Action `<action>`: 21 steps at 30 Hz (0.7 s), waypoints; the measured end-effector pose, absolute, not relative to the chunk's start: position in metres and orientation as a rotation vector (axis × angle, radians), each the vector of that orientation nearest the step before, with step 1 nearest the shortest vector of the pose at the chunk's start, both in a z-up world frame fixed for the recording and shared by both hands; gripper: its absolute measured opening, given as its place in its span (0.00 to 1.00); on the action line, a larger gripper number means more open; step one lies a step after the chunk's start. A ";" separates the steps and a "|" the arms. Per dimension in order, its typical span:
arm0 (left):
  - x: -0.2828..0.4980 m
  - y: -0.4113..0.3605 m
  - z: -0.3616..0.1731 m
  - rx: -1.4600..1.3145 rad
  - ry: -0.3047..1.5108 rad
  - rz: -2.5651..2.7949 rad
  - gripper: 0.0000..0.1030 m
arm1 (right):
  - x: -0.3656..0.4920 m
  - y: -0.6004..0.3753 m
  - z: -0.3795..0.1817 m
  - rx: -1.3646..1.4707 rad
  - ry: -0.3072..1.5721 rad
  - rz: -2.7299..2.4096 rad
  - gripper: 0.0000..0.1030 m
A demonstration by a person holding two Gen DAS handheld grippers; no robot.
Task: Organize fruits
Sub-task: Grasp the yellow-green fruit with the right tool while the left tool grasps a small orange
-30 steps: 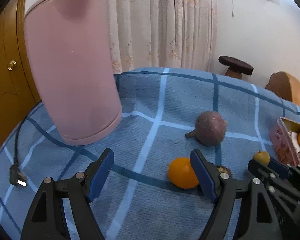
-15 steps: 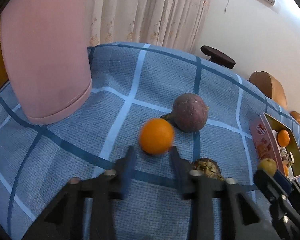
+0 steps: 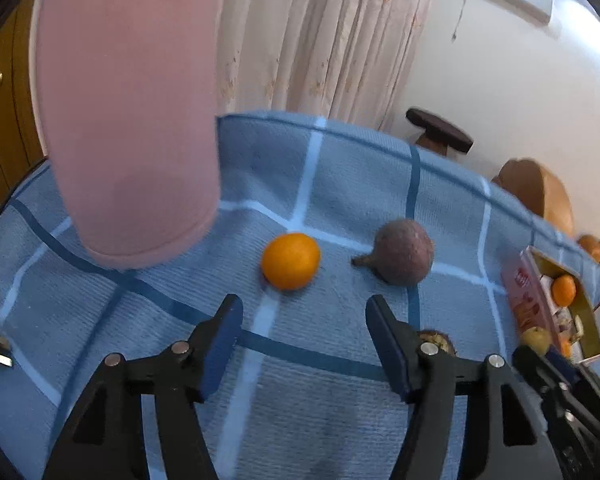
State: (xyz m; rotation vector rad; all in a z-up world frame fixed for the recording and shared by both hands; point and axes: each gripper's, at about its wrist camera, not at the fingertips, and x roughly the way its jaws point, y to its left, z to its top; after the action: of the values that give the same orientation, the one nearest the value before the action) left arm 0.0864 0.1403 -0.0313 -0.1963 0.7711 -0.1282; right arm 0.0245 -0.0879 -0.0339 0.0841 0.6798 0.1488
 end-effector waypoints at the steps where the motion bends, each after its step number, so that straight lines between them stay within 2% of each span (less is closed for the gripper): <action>1: 0.088 0.143 -0.032 -0.198 0.767 -0.126 0.65 | 0.025 -0.089 -0.034 0.086 0.681 0.151 0.32; 12: 0.149 0.123 -0.050 -0.096 0.856 -0.040 0.63 | 0.038 -0.097 -0.039 0.136 0.722 0.163 0.32; 13: 0.151 0.123 -0.050 -0.095 0.865 -0.042 0.55 | 0.039 -0.097 -0.039 0.138 0.724 0.164 0.32; 14: 0.150 0.124 -0.049 -0.100 0.855 -0.053 0.38 | 0.039 -0.097 -0.039 0.139 0.725 0.164 0.32; 18: 0.144 0.134 -0.047 -0.155 0.830 -0.039 0.38 | 0.037 -0.095 -0.038 0.133 0.707 0.166 0.32; 21: 0.121 0.145 -0.034 -0.205 0.720 0.013 0.38 | 0.029 -0.093 -0.030 0.107 0.639 0.153 0.32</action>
State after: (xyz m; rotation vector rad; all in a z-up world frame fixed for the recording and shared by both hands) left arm 0.1210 0.1454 -0.0337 -0.2049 0.7201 0.0126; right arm 0.0290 -0.0930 -0.0302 0.1067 0.6391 0.1531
